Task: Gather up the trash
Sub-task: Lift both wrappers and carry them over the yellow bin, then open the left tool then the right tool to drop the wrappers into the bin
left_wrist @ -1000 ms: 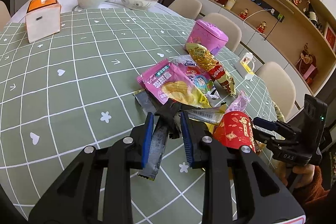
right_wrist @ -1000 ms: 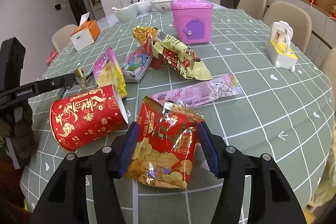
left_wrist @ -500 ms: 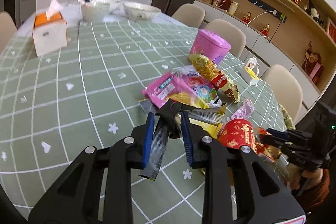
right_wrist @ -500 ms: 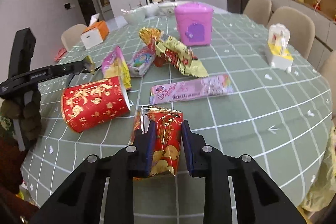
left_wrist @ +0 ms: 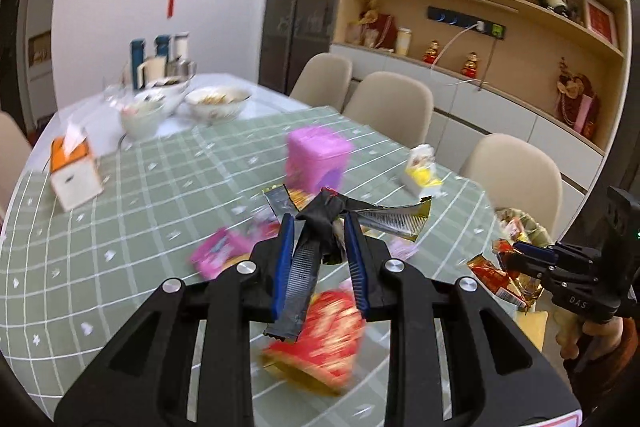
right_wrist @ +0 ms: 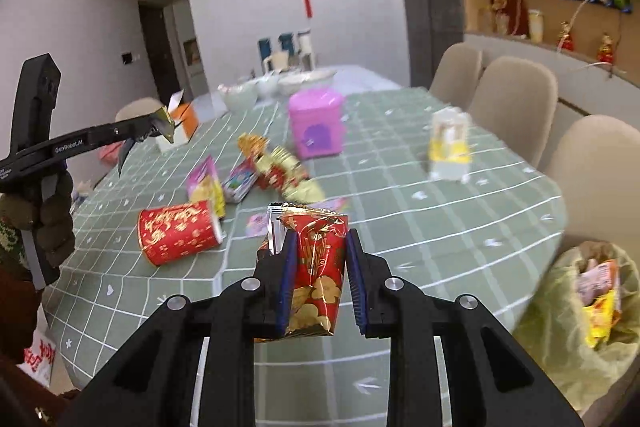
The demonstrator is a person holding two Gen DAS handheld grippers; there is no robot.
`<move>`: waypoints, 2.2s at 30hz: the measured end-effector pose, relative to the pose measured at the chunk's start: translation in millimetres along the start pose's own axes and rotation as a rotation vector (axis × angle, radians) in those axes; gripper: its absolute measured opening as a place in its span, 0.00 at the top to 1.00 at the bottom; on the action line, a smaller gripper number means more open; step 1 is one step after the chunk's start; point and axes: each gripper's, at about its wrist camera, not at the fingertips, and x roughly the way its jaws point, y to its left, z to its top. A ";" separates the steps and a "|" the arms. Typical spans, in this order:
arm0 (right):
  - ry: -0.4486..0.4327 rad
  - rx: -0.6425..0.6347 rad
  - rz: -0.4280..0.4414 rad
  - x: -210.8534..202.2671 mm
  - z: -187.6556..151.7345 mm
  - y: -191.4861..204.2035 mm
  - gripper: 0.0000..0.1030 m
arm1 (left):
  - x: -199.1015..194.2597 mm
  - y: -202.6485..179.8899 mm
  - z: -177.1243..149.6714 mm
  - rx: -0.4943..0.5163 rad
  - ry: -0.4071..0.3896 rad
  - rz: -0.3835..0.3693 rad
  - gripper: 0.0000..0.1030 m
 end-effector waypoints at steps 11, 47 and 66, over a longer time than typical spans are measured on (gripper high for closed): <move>-0.088 0.037 -0.183 -73.3 -6.7 -93.3 0.77 | 35.3 -134.4 26.2 0.041 -0.059 -0.084 0.76; -0.082 0.402 -0.554 -151.1 -89.4 -336.8 0.77 | 285.7 -429.1 -17.7 0.188 0.367 -0.565 0.51; -0.001 0.295 -0.470 -41.4 -68.4 -329.3 0.76 | 196.5 -321.6 -18.1 0.181 0.323 -0.425 0.49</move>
